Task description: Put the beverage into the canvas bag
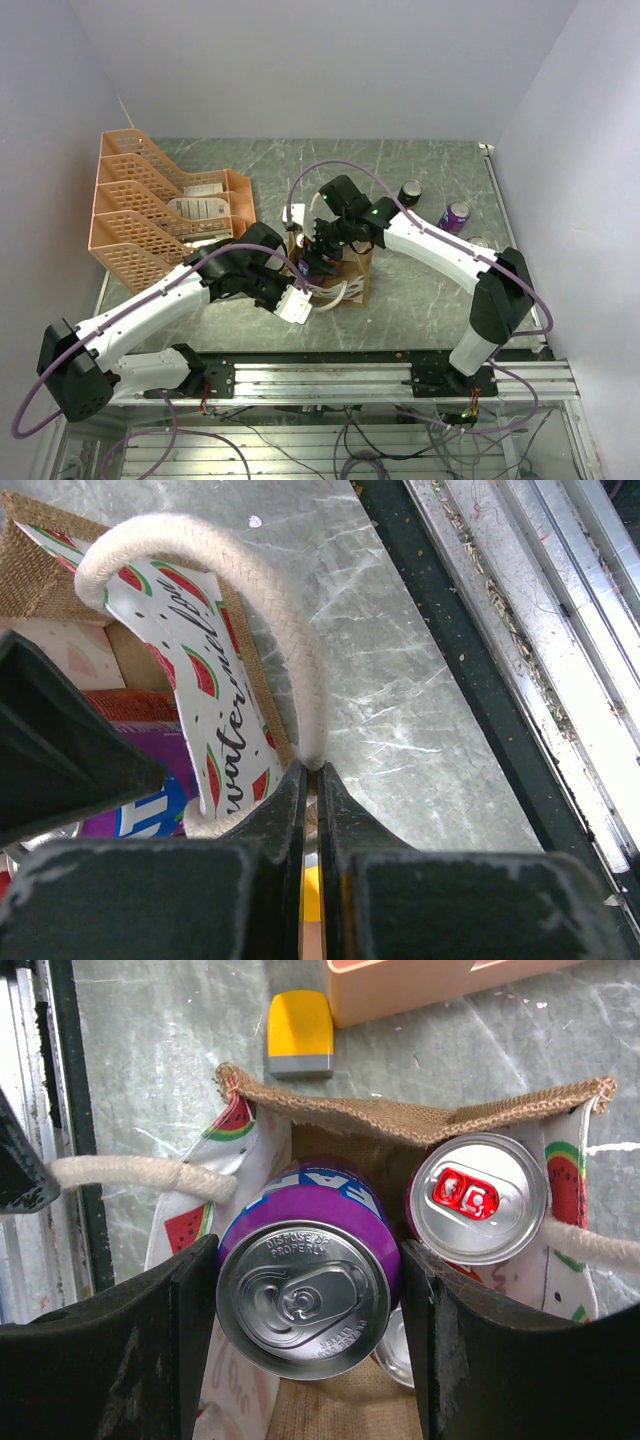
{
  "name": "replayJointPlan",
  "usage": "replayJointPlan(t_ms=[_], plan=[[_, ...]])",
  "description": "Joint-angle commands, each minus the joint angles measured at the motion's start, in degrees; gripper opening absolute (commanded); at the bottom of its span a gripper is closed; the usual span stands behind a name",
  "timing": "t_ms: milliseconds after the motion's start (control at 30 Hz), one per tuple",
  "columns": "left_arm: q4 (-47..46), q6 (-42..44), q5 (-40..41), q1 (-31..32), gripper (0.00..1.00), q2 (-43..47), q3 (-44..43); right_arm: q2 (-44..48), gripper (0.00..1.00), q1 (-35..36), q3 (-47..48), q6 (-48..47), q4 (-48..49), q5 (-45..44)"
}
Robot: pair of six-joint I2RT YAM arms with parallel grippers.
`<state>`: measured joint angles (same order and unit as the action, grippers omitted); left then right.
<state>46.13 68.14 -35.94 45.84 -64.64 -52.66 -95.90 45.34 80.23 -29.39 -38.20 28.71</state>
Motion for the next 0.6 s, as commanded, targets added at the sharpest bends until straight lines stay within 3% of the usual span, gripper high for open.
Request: replayJointPlan(t_ms=[0, 567], plan=[[1.15, 0.24, -3.67, -0.14, 0.07, 0.28, -0.97, -0.96, 0.01, 0.81, 0.22, 0.3, 4.49, -0.22], [0.52, -0.07, -4.93, -1.07, 0.07, 1.75, 0.13, -5.2, 0.1, 1.41, -1.74, -0.17, 7.72, 0.24]])
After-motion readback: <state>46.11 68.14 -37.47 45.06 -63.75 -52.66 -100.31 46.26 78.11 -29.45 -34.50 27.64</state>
